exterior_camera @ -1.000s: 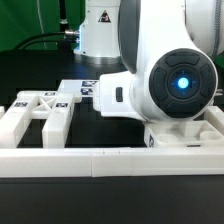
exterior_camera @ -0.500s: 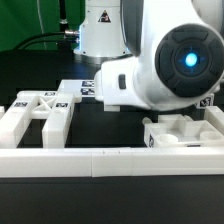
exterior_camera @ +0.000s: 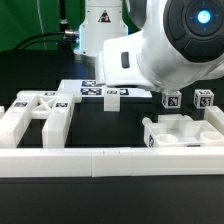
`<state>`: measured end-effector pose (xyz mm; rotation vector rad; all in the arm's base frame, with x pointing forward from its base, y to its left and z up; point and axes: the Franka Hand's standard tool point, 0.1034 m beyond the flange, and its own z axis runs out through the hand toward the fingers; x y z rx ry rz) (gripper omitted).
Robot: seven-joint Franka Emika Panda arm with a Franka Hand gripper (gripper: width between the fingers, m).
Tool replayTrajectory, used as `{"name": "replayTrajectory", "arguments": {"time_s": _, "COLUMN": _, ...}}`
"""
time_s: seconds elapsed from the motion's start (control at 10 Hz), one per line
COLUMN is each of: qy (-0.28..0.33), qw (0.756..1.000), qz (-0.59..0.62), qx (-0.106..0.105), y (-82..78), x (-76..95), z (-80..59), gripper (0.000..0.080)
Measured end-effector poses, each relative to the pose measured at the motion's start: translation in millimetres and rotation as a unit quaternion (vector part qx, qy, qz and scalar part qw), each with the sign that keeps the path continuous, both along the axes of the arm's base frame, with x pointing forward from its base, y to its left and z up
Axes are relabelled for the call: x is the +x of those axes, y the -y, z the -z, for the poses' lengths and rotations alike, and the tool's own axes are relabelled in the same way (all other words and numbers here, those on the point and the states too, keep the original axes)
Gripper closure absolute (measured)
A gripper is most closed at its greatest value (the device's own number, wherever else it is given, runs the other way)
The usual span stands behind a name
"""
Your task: Assemble chair
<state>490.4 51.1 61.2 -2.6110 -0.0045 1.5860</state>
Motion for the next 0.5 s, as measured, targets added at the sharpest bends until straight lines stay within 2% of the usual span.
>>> {"name": "replayTrajectory", "arguments": {"time_s": 0.1, "qy": 0.037, "qw": 0.999, "qz": 0.0, "qx": 0.003, "y": -0.5, "x": 12.3, "z": 1.0, "gripper": 0.0514}}
{"name": "replayTrajectory", "arguments": {"time_s": 0.4, "qy": 0.103, "qw": 0.995, "qz": 0.001, "qx": 0.007, "y": -1.1, "x": 39.3, "z": -40.3, "gripper": 0.0514}}
{"name": "replayTrajectory", "arguments": {"time_s": 0.5, "qy": 0.136, "qw": 0.991, "qz": 0.003, "qx": 0.006, "y": -1.1, "x": 51.7, "z": -45.4, "gripper": 0.0514}}
